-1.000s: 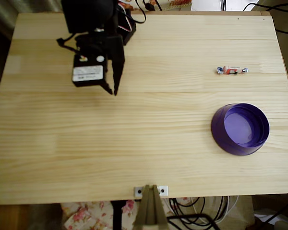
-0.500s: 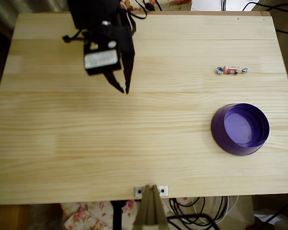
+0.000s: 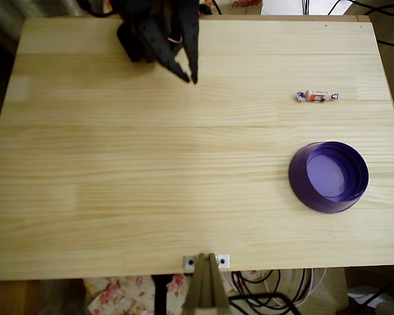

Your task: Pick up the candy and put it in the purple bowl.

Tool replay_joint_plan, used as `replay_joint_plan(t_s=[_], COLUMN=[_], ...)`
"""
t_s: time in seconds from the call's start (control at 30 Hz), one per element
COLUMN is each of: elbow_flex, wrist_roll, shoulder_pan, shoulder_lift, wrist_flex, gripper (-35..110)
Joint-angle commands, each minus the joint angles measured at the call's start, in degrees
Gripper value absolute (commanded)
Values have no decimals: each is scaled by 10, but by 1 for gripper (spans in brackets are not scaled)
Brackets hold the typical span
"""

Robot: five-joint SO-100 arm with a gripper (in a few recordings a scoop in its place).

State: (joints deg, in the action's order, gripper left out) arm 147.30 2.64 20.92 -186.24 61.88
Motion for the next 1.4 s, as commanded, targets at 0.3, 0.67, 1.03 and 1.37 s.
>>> replay_joint_plan(t_s=[0.3, 0.67, 1.03, 1.37], elbow_flex=[-298, -569, -658, -607], wrist_roll=[-44, -63, -64, -66], shoulder_pan=[118, 258, 379, 475], shoulder_lift=[291, 624, 795, 809], wrist_flex=[-12, 3, -25, -105], gripper=[0, 0, 0, 2])
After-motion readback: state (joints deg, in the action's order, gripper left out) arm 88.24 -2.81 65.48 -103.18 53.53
